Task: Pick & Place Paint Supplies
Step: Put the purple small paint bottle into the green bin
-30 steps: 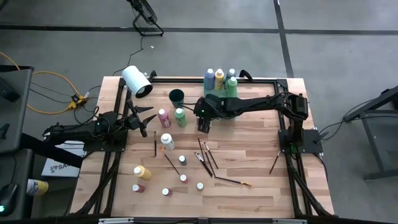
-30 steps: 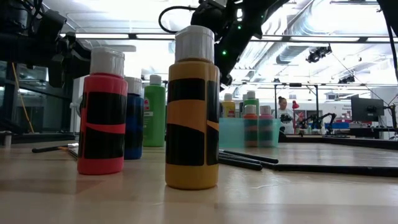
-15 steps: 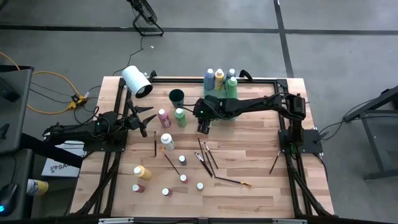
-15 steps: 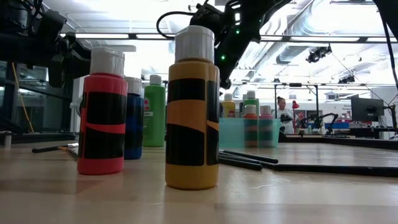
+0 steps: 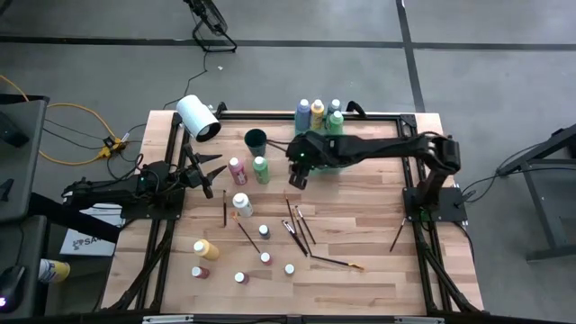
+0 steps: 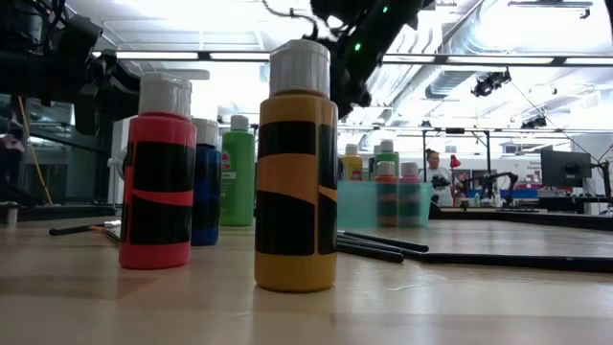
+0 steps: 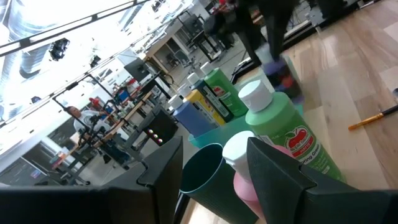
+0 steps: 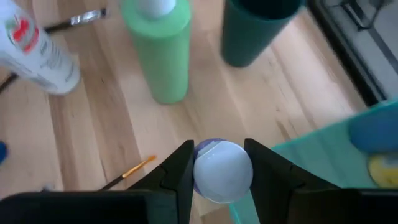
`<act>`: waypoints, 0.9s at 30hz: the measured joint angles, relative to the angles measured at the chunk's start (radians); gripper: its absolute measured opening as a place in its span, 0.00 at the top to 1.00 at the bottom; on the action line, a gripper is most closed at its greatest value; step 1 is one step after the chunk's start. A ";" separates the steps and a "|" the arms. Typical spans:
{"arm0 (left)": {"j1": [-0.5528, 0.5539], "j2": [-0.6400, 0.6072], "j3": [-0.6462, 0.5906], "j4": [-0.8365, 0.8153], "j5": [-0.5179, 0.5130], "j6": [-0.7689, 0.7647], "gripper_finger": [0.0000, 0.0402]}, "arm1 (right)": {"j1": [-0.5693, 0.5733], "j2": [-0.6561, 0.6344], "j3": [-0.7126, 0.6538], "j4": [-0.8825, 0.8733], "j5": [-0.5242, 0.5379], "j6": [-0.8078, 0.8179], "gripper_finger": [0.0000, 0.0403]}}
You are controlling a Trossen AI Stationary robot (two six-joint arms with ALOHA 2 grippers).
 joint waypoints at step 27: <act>0.000 0.000 0.000 0.000 0.000 0.000 0.57 | -0.196 -0.103 -0.144 -0.249 0.127 0.318 0.72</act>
